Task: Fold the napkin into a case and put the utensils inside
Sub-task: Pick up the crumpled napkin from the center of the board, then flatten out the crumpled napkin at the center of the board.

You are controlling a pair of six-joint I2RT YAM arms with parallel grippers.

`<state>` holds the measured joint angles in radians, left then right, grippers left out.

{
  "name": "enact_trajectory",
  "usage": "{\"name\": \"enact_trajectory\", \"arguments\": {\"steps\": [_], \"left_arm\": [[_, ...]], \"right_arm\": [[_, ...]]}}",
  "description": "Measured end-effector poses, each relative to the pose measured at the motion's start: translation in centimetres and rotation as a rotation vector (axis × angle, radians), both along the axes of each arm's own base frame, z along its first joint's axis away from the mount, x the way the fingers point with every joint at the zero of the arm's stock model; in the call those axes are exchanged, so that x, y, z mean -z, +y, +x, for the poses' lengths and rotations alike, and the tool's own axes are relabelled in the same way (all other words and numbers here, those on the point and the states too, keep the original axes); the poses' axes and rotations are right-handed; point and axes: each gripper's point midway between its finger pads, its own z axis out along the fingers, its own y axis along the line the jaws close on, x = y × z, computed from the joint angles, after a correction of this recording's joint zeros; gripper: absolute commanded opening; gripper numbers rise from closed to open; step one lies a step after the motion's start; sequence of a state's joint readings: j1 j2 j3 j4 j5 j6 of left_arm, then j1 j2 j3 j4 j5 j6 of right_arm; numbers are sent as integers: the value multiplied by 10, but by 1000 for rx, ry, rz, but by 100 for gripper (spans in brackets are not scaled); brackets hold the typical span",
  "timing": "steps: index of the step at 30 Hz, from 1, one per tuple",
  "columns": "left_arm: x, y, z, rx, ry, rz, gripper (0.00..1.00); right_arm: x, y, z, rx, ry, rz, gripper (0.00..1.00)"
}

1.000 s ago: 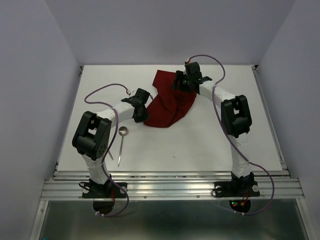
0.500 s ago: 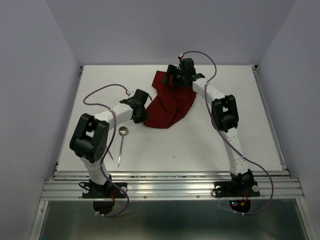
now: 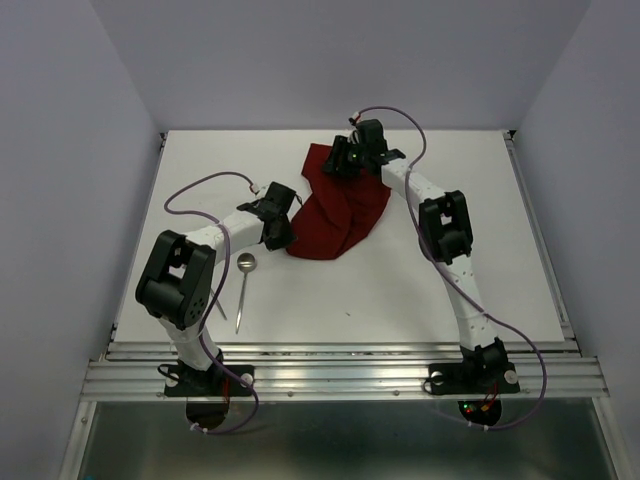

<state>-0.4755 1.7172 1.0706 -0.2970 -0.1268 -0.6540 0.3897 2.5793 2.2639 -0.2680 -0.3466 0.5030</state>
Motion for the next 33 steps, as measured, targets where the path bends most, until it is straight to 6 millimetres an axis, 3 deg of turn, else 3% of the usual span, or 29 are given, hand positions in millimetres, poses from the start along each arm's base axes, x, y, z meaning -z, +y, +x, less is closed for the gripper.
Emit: {"name": "enact_trajectory", "arguments": {"steps": [1,4,6,10,12,16,21,23,26,29,33], "left_arm": [[0,0,1,0,-2,-1,0],[1,0,0,0,-1,-1,0],[2,0,-1,1,-1,-1,0],[1,0,-2,2,-1,-4,0],[0,0,-2,3,-4,-5,0],[-3,2,-1,9,-7,1,0],[-26,4,17,22,-43,6,0],[-42,6,31,21,-79,0,0],[-70,16,53,12,-141,-9,0],[-104,27,75,4,-204,-20,0],[-156,37,101,6,-304,-33,0]], "right_arm": [[0,2,-1,-7,1,3,47],[-1,6,-5,-24,5,13,18],[-1,9,-7,-32,9,17,3],[0,9,-9,-32,10,14,1],[4,2,-12,-6,22,-9,1],[-6,-21,-21,75,30,-59,1],[-56,-75,-38,214,1,-87,1],[-88,-107,-43,287,-38,-84,1],[-130,-160,-59,405,-93,-85,1],[-160,-200,-74,507,-147,-93,1],[-202,-230,-98,592,-228,-96,1]]}}
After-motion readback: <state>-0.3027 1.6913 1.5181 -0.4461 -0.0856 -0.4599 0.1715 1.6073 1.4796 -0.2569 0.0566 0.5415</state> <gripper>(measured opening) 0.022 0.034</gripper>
